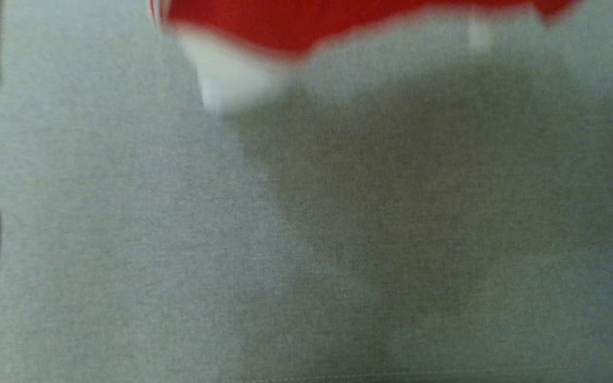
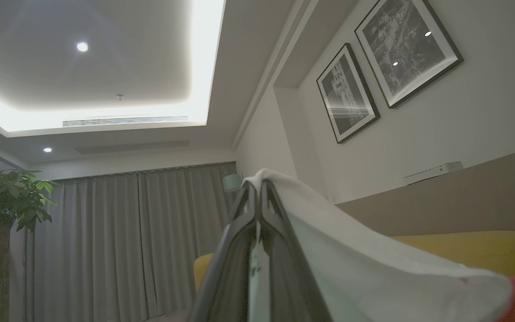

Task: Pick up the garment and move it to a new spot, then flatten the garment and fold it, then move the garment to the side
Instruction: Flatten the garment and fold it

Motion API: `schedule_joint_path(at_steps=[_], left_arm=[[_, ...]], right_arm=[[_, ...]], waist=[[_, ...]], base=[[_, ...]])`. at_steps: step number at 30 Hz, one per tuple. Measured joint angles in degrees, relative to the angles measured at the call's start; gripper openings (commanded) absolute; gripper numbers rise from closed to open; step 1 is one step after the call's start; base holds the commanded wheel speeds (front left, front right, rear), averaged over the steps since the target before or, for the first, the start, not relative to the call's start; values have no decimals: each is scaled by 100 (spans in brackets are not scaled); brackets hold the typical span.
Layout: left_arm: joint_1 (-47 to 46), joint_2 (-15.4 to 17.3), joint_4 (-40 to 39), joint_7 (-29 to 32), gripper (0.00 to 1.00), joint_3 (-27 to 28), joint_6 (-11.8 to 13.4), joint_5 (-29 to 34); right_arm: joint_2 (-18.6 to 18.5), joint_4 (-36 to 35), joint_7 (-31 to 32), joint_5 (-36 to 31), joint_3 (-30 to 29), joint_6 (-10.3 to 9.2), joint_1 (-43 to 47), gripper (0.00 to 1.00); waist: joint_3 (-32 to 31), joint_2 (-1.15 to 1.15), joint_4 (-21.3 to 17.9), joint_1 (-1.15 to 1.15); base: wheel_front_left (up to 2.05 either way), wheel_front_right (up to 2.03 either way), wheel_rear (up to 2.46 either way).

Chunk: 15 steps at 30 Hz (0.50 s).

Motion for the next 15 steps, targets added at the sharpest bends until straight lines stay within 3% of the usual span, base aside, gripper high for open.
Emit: schedule_joint_path(at_steps=[3, 7, 10, 15], left_arm=[[-465, -42, -8, -41, 0, 54, -79, -10], [-141, -20, -469, -57, 0, 67, -101, -145], [1248, 222, -1080, -55, 0, -399, -130, -353], [3369, 697, -1970, -54, 0, -548, -144, -364]], right_arm=[[1, 367, -375, -252, -30, 0, -474, 0], [-1, 716, -572, -331, 31, 0, -419, 0], [19, 973, -678, -243, 54, 0, 226, 0], [158, 1022, -728, -29, -22, 0, 1511, 0]], waist=[[313, 0, -47, 0], [598, 0, -56, -1], [664, 0, 38, -1], [459, 0, 109, -3]], base=[[0, 0, 0], [0, 0, 0], [0, 0, 0], [0, 0, 0]])
